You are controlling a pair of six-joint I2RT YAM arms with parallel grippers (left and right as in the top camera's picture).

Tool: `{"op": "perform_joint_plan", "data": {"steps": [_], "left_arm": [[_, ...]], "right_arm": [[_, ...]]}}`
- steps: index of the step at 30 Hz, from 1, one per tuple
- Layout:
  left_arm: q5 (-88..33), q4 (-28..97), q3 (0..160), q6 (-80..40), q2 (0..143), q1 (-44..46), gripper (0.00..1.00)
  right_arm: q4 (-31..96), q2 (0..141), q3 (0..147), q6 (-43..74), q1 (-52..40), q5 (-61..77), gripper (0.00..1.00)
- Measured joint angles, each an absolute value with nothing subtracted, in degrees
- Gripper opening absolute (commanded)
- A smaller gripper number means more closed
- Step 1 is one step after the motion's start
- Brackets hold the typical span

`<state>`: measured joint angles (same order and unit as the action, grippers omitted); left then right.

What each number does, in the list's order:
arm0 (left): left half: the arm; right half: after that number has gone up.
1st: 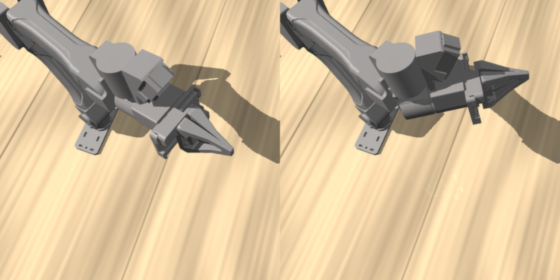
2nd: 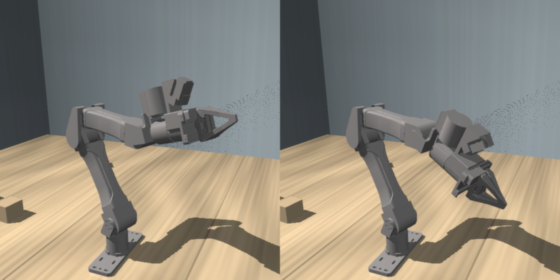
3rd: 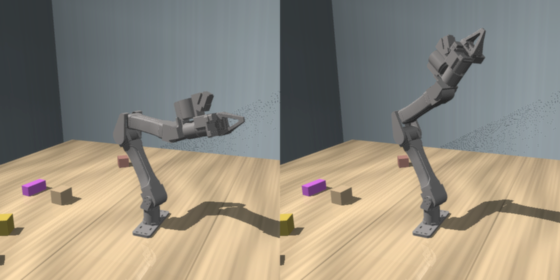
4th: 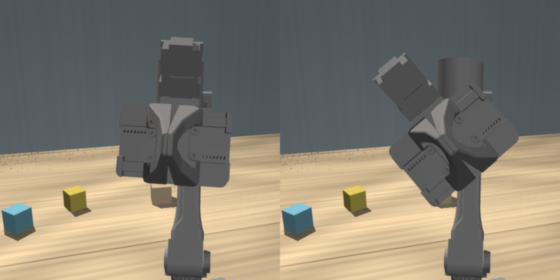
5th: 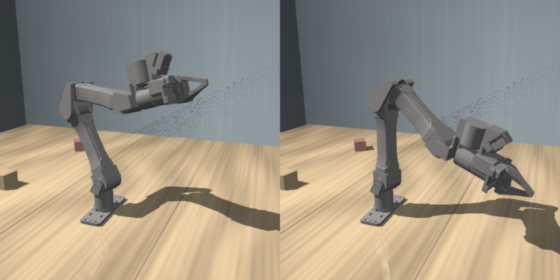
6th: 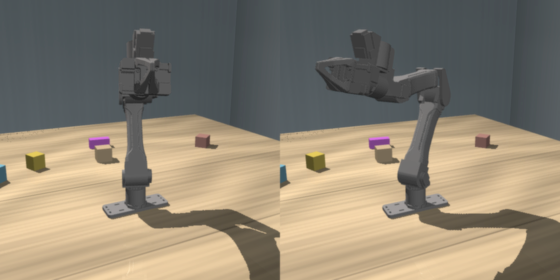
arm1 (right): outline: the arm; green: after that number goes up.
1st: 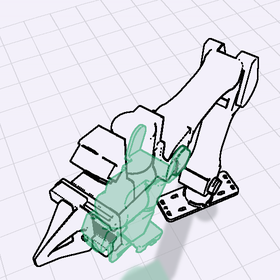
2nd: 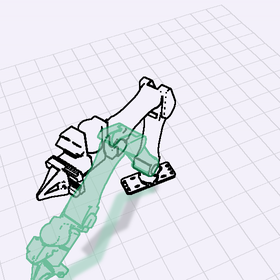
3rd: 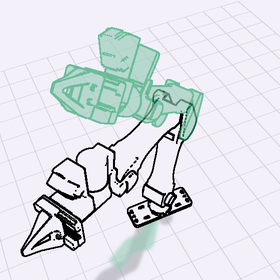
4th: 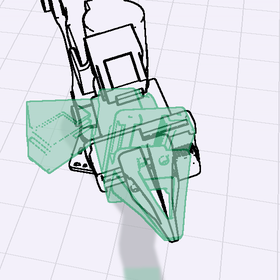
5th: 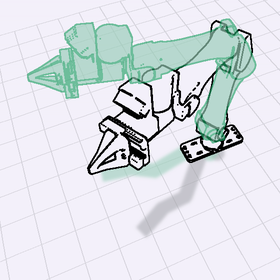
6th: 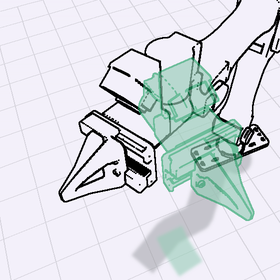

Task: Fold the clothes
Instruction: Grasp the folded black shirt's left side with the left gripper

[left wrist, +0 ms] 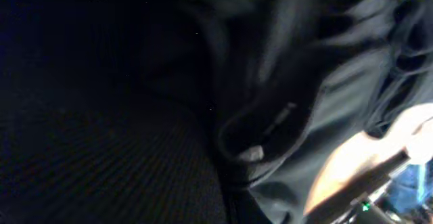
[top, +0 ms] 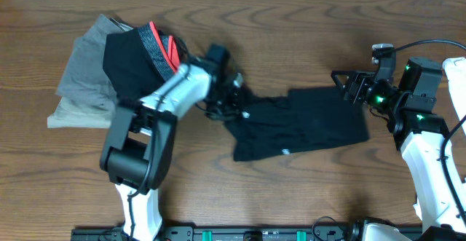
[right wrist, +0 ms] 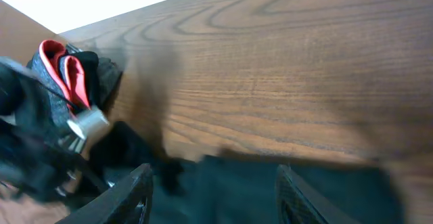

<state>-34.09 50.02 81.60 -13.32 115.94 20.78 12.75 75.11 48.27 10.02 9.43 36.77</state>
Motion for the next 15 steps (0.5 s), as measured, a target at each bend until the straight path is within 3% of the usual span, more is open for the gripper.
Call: {"op": "perform_joint_plan", "data": {"steps": [7,15], "left_arm": [[-20.2,63.6,102.0,-5.1,114.3,18.1,0.06],[-13.8,64.1,105.7,-3.0,113.3,28.7,0.06]], "right_arm": [[12.6,75.1,48.3,10.0,9.4,36.2,0.56],[12.7,75.1,48.3,10.0,9.4,36.2,0.56]]}}
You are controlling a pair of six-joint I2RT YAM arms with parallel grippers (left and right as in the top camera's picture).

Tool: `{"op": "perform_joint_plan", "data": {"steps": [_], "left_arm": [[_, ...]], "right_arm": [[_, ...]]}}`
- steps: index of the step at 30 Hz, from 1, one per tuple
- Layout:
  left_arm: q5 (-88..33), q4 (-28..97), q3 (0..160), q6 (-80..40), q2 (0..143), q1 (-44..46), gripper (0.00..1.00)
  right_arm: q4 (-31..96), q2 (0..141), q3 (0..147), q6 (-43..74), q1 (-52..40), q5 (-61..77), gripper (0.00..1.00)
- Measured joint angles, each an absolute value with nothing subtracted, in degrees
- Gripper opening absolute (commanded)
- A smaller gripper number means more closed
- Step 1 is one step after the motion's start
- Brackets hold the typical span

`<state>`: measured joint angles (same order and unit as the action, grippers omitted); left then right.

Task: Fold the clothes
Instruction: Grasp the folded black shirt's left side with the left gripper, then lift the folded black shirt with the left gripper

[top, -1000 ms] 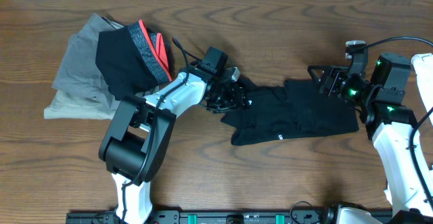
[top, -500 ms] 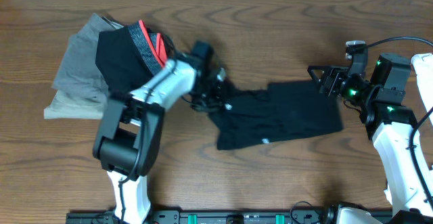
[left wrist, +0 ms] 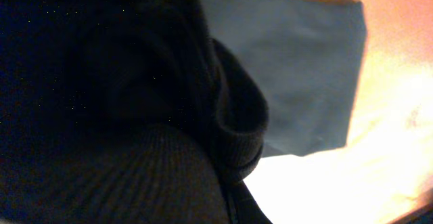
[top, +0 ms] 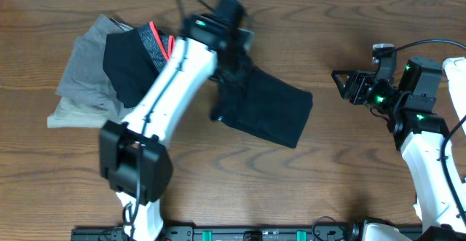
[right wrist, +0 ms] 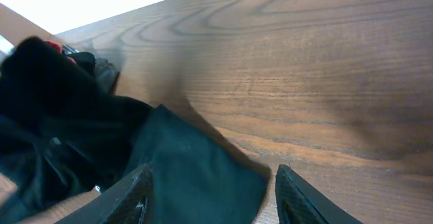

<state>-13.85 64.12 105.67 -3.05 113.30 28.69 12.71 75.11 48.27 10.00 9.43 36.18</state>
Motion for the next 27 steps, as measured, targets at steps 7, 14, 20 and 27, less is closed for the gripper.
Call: {"op": "perform_joint_plan", "data": {"steps": [7,14,20,27], "left_arm": [[-12.9,61.5,105.6,-3.4,117.3,37.6,0.06],[-12.6,56.1,105.6,-4.9,121.3,44.4,0.35],[-12.6,52.8,105.6,-6.0,124.1,47.4,0.83],[-7.2,57.8,105.6,-6.0,122.3,46.0,0.88]], "right_arm": [[12.9,75.1,48.3,10.0,9.4,36.1,0.56],[13.3,75.1,48.3,10.0,9.4,36.0,0.57],[15.5,75.1,48.3,10.0,9.4,36.0,0.57],[18.2,75.1,48.3,10.0,9.4,35.9,0.57]]}}
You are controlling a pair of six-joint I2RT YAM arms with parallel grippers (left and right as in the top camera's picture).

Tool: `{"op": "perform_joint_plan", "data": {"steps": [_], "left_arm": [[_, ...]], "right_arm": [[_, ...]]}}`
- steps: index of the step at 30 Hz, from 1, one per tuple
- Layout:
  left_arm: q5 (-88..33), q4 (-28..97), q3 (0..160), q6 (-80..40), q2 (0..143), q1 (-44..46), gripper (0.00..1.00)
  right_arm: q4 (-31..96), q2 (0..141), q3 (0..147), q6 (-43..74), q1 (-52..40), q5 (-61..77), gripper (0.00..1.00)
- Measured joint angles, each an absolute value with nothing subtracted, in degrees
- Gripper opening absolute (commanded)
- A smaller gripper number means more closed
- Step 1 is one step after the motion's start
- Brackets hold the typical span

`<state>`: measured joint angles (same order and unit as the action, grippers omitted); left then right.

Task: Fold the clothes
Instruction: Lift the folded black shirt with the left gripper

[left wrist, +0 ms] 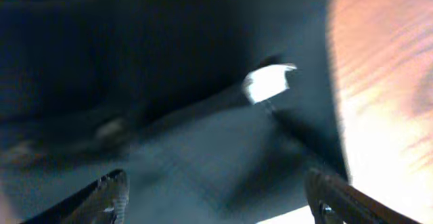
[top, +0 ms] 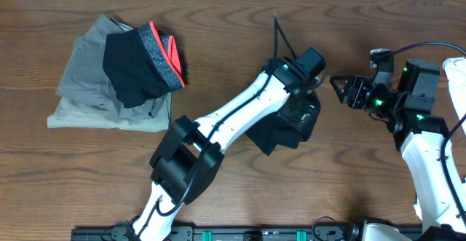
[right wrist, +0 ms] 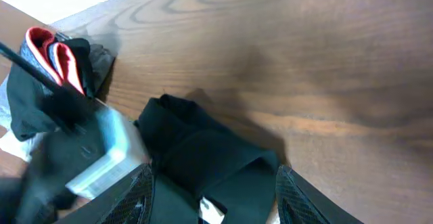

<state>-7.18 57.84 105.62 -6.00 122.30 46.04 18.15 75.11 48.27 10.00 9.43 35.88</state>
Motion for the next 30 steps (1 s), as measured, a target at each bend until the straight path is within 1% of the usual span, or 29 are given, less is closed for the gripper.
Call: {"op": "perform_joint_plan", "data": {"steps": [5,9,16,21,26,30], "left_arm": [[-2.3,61.1,105.6,-6.0,117.3,41.3,0.99],[-4.2,59.9,105.4,-5.9,115.8,34.6,0.98],[-25.0,56.9,99.2,4.6,118.7,23.3,0.98],[-38.9,56.7,97.7,11.1,124.2,19.2,0.98],[-46.7,56.7,97.7,15.5,125.4,18.8,0.98],[-47.8,56.6,97.7,18.2,125.8,21.3,0.98]], "right_arm": [[20.5,75.1,48.3,10.0,9.4,33.8,0.57],[21.8,75.1,48.3,10.0,9.4,32.5,0.57],[21.8,75.1,48.3,10.0,9.4,31.8,0.57],[21.8,75.1,48.3,10.0,9.4,31.6,0.57],[21.8,75.1,48.3,10.0,9.4,31.5,0.57],[21.8,75.1,48.3,10.0,9.4,31.5,0.56]]}}
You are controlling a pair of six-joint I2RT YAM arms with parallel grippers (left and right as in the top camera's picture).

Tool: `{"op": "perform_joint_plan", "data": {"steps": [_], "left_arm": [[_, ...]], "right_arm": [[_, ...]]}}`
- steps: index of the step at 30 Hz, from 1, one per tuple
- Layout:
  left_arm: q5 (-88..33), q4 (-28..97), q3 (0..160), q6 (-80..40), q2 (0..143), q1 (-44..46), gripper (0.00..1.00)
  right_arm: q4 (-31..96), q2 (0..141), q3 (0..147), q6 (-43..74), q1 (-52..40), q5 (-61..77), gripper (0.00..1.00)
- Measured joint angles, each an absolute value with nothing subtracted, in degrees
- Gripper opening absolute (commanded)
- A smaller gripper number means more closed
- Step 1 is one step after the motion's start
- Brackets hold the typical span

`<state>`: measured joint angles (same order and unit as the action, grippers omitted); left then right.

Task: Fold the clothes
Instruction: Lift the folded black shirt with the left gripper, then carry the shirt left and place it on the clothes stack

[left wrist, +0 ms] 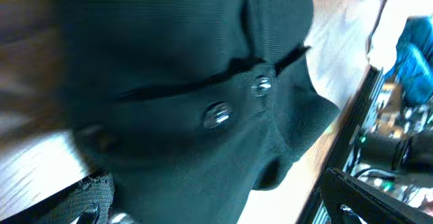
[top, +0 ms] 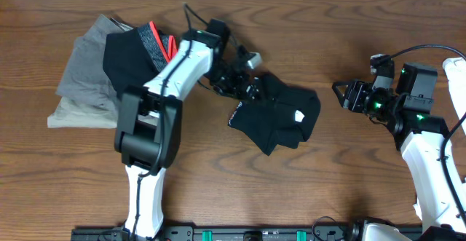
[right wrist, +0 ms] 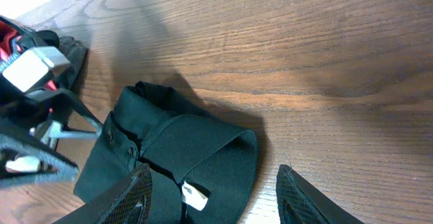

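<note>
A black garment [top: 280, 117] lies folded in a loose bundle at the table's middle, its white tag [top: 298, 115] facing up. The left gripper [top: 239, 79] hovers at the bundle's left end, open. In the left wrist view the dark cloth [left wrist: 203, 82] with two snaps fills the frame between the spread fingers [left wrist: 91, 197], and nothing is pinched. The right gripper [top: 344, 95] stands open to the right of the bundle, apart from it. The right wrist view shows the garment [right wrist: 183, 149] and its tag [right wrist: 193, 197] ahead of the right gripper [right wrist: 213, 200].
A stack of folded clothes [top: 109, 66], grey below and black with a red band on top, sits at the far left. Bare wooden table [top: 349, 30] surrounds the bundle. The left arm [top: 171, 73] stretches over the stack's right edge.
The left gripper has moved from over the bundle's right side to its left end and is still open. The garment stays folded. The right gripper has barely shifted.
The garment first lay spread out wide, with the left gripper at its left edge. Then that edge was raised and the cloth drawn narrower. Then the left gripper was open over the right side and the garment lay doubled over. Now it rests as a bundle.
</note>
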<state>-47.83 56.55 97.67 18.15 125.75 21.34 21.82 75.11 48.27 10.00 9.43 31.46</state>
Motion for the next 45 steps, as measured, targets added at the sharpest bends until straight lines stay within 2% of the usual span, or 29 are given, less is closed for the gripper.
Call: {"op": "perform_joint_plan", "data": {"steps": [2,4,6,9,10,11,13,14,21,27,35,39,44,45], "left_arm": [[-46.7,56.3,97.7,18.9,126.5,22.8,0.99],[-45.9,56.2,97.7,19.4,127.8,24.0,0.93],[-45.6,56.1,97.7,19.7,129.3,24.6,0.79],[-46.0,56.1,97.7,19.8,131.3,24.5,0.46],[-46.0,56.1,97.7,20.1,131.6,24.3,0.39],[-45.9,56.2,97.8,20.0,131.9,24.1,0.25],[-45.9,56.7,97.8,20.1,131.9,24.0,0.08],[-46.0,57.2,98.0,19.8,131.9,24.0,0.06],[-44.9,59.4,99.7,20.2,130.3,24.0,0.06],[-41.4,59.1,99.7,20.2,118.3,20.5,0.06],[-36.4,56.9,101.2,20.6,101.1,1.4,0.06],[-35.4,56.7,101.4,20.8,101.0,-9.8,0.06],[-34.9,56.8,100.7,20.8,106.1,-19.4,0.07],[-34.8,56.9,100.6,20.8,107.4,-20.5,0.09]], "right_arm": [[21.8,75.1,48.3,10.0,9.4,31.5,0.56],[21.8,75.1,48.3,10.0,9.4,31.5,0.56],[21.8,75.1,48.3,10.0,9.4,31.5,0.56],[21.8,75.1,48.3,10.0,9.4,31.5,0.56],[21.8,75.1,48.3,10.0,9.4,31.5,0.56],[21.8,75.1,48.3,10.0,9.4,31.5,0.56],[21.8,75.1,48.3,10.0,9.4,31.5,0.55],[21.8,75.1,48.3,10.0,9.4,31.5,0.55],[21.8,75.1,48.3,10.0,9.4,31.5,0.56],[21.7,75.1,48.3,10.0,9.4,31.5,0.56],[20.3,75.1,48.3,10.3,9.4,31.5,0.56],[19.5,75.1,48.3,11.4,9.4,31.5,0.55],[19.3,75.1,48.3,12.2,9.4,31.5,0.55],[19.3,75.1,48.3,12.2,9.4,31.5,0.55]]}}
